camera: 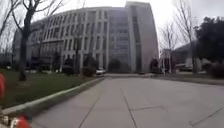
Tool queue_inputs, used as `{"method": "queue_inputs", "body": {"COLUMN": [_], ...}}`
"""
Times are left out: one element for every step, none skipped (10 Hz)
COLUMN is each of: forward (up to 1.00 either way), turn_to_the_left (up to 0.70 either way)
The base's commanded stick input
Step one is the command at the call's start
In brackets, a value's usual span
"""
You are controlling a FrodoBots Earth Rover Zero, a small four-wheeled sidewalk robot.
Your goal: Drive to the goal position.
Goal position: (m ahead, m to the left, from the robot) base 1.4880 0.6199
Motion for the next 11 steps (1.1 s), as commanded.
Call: {"method": "queue_inputs", "body": {"forward": [0.7,0.7,0.7,0.7,0.7,0.7,0.7,0.7,0.7,0.7,0.7], "turn_to_the_left": [0.0,0.0,0.0,0.0,0.0,0.0,0.0,0.0,0.0,0.0,0.0]}}
